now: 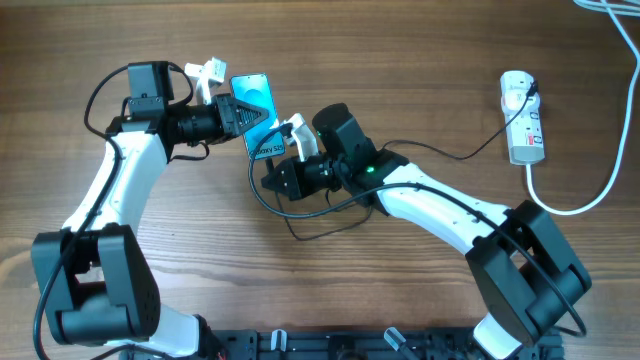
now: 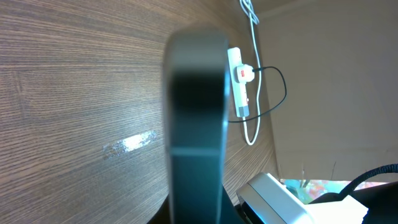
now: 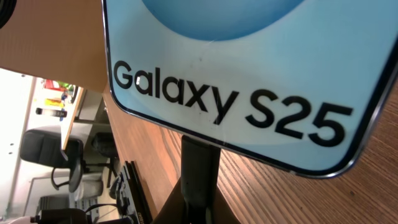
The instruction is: Plug charger to phone and switch on socket
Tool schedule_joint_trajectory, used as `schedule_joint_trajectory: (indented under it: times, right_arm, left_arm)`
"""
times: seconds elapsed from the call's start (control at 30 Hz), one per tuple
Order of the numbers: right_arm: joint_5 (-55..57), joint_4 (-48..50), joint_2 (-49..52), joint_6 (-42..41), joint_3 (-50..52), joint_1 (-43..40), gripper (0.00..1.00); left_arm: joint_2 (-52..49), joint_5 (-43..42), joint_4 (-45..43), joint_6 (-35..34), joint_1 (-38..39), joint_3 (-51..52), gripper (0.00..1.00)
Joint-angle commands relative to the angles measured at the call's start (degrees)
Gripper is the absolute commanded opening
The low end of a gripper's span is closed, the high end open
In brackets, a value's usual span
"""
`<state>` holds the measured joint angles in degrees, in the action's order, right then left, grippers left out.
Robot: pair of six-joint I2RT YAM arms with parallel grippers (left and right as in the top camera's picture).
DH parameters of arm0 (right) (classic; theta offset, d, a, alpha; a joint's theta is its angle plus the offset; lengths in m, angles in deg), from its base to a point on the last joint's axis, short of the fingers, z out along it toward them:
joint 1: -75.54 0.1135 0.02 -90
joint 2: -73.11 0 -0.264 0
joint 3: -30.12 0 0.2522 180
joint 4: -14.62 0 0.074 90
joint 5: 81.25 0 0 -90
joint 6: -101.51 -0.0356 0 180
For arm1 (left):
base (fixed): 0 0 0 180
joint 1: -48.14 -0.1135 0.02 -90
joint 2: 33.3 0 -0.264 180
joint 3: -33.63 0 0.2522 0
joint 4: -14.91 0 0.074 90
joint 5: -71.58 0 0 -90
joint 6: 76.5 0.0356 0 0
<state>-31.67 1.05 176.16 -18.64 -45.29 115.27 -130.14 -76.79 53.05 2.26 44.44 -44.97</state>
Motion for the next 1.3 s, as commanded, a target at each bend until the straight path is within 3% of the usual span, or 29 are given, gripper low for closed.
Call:
schedule_joint_trajectory:
  times: [0.0,0.43,1.1,1.13,1.17,1.2,1.23,1.27]
  right_arm:
    - [2.16,0.90,-0.31,-1.11,-1.33,0.00,0.04]
    - [0.85,5.70,-0.31,-5.92,-1.33,-1.66,0.04]
    - [1.25,8.13,-0.31,-5.88,-2.86,-2.32,0.04]
    - [1.01,8.11,-0.31,-5.86,-2.86,-2.32,0.10]
    - [0.79,8.07,-0.31,-5.81,-2.84,-2.32,0.36]
    - [0.35,7.93,-0.31,-5.40,-2.84,-2.32,0.71]
    - [-0.15,7.87,-0.31,-4.11,-2.84,-2.32,0.88]
    - [-0.76,7.69,-0.31,-2.43,-2.84,-2.34,0.98]
  left_arm:
    - [1.14,-2.62,0.04,0.39,0.22,0.35,0.04]
    - [1.14,-2.67,0.24,1.86,0.48,0.35,0.04]
    - [1.16,-2.64,-0.59,2.01,3.23,0.35,0.04]
    - [1.14,-2.64,-0.61,2.01,3.23,0.35,0.04]
    - [1.14,-2.64,-0.61,1.99,3.23,0.35,0.04]
    - [1.16,-2.64,-0.61,2.01,3.23,0.35,0.04]
    - [1.16,-2.62,-0.61,2.01,3.21,0.35,0.04]
    - [1.16,-2.62,-0.61,2.01,3.19,0.35,0.04]
